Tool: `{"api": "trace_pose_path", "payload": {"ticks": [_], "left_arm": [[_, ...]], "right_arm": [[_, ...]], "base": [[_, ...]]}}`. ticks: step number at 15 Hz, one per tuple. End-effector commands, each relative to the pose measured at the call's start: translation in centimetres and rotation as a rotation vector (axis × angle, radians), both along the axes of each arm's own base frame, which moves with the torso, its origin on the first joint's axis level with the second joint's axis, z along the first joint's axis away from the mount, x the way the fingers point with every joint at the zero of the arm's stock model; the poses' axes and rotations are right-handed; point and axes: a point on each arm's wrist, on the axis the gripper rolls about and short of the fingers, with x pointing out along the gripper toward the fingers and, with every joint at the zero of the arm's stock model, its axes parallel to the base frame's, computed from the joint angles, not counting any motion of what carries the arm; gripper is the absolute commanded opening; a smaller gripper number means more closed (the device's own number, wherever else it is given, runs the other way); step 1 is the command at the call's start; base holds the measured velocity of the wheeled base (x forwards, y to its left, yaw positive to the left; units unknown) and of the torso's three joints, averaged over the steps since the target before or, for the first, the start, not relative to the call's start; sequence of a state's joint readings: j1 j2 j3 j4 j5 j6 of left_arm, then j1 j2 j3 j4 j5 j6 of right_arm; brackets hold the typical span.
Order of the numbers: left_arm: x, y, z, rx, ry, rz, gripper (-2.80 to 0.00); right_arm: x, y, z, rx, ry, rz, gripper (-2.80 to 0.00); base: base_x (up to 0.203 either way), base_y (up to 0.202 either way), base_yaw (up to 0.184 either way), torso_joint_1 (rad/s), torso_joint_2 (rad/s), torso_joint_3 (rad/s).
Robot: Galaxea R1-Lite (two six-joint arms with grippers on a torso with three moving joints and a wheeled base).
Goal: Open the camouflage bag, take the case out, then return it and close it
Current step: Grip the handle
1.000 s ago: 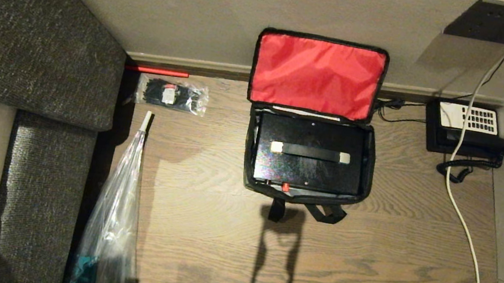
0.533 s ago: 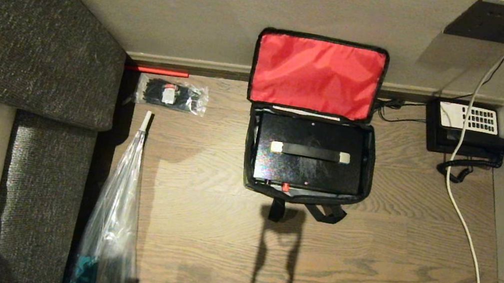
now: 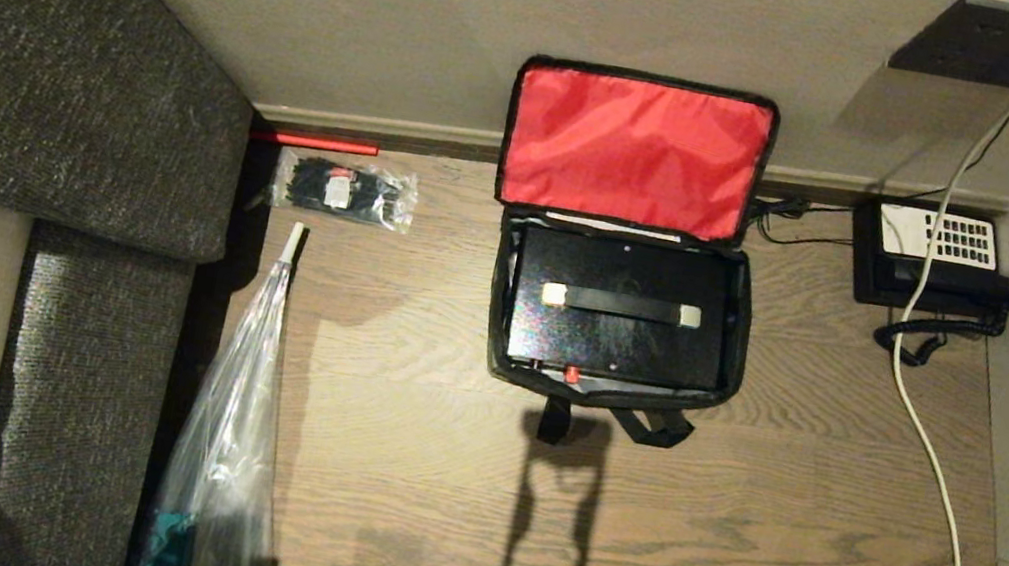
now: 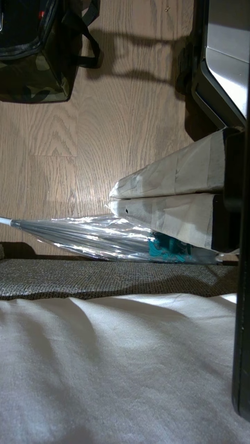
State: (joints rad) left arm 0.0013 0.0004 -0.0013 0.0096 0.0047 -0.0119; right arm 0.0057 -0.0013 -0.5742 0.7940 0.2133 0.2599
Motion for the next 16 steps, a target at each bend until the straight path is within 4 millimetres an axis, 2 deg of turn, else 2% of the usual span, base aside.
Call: {"api": "trace_pose_path", "payload": {"ticks": [1,3,5,7,9,11,14,16], "left_arm": [[0.0,0.0,0.0,0.0,-0.001,0.002,-2.8],[0.0,0.0,0.0,0.0,-0.001,0.002,-2.8],[0.0,0.0,0.0,0.0,-0.001,0.002,-2.8],[0.0,0.0,0.0,0.003,-0.001,0.002,-2.8],[0.0,0.0,0.0,0.001,-0.001,0.002,-2.8],[0.0,0.0,0.0,0.001,-0.001,0.001,-2.8],[0.0,0.0,0.0,0.001,-0.001,0.002,-2.8],[0.0,0.0,0.0,0.001,-0.001,0.002,-2.8]], "right_arm": [[0.1,0.0,-0.8,-0.012,-0.004,-0.002,-2.8],[0.2,0.0,-0.9,-0.028,0.002,0.011,-2.8],[0.7,0.0,-0.2,-0.032,0.014,0.02,-2.8],[2.8,0.1,2.4,-0.021,0.085,0.006,-2.8],[7.9,0.1,6.1,-0.074,0.168,0.012,-2.8],[13.0,0.0,7.7,-0.219,0.208,0.064,-2.8],[19.1,-0.2,6.5,-0.462,0.311,0.201,-2.8],[22.8,-0.3,5.1,-0.516,0.4,0.266,-2.8]], "base": [[0.0,0.0,0.0,0.0,0.0,0.0],[0.0,0.0,0.0,0.0,0.0,0.0],[0.0,0.0,0.0,0.0,0.0,0.0],[0.0,0.0,0.0,0.0,0.0,0.0],[0.0,0.0,0.0,0.0,0.0,0.0],[0.0,0.0,0.0,0.0,0.0,0.0],[0.0,0.0,0.0,0.0,0.0,0.0],[0.0,0.0,0.0,0.0,0.0,0.0]]}}
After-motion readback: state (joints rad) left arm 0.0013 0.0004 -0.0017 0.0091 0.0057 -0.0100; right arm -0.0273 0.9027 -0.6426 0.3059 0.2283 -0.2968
